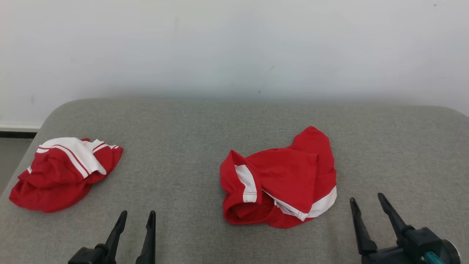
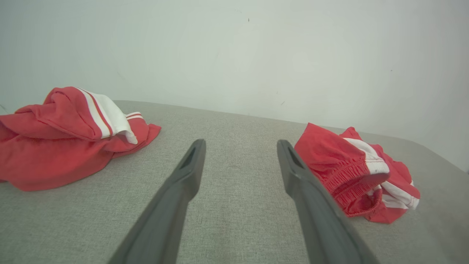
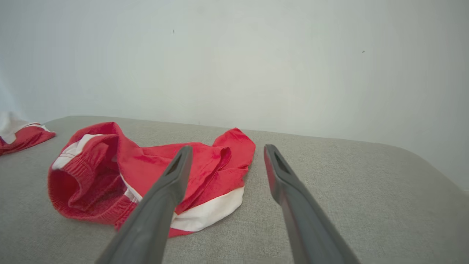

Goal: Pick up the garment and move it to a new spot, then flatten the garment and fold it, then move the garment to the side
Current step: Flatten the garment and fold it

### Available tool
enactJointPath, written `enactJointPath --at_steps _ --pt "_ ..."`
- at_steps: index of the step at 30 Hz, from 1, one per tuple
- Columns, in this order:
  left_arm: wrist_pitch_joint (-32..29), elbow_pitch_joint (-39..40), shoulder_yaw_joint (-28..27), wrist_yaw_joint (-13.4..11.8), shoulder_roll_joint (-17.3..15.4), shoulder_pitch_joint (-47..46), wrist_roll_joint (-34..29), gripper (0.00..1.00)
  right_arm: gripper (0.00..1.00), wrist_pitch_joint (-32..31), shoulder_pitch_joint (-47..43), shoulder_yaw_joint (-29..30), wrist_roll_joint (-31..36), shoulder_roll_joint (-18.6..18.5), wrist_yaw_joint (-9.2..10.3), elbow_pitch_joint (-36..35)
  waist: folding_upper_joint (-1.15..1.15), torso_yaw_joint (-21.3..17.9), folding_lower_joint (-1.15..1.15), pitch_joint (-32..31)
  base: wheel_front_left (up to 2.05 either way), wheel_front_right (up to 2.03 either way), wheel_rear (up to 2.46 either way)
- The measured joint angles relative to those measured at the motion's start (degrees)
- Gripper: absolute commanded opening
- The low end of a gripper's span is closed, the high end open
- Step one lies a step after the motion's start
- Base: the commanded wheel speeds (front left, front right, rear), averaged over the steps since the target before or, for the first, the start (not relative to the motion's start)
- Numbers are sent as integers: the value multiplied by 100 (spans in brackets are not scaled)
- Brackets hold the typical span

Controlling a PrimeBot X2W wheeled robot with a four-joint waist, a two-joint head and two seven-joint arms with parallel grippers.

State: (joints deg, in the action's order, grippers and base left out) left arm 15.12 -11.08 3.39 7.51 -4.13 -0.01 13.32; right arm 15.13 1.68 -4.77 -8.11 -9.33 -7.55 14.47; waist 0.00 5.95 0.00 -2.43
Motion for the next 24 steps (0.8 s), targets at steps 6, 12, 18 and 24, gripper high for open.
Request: enactJointPath --at_steps 6,12,18,24 --pt "-1 52 -112 0 -29 54 -167 100 100 0 -519 488 81 186 0 -639 0 -172 0 -52 0 0 0" --pt "0 80 -203 0 -44 101 -307 100 100 0 -762 565 140 302 0 -828 0 -249 0 -16 0 0 0" --pt "-1 122 92 -1 -79 103 -361 100 100 0 -738 527 159 368 0 -828 0 -321 0 21 0 0 0" --pt "0 22 1241 0 -70 -77 -250 100 100 0 -613 458 157 392 0 -782 0 -477 0 80 0 0 0"
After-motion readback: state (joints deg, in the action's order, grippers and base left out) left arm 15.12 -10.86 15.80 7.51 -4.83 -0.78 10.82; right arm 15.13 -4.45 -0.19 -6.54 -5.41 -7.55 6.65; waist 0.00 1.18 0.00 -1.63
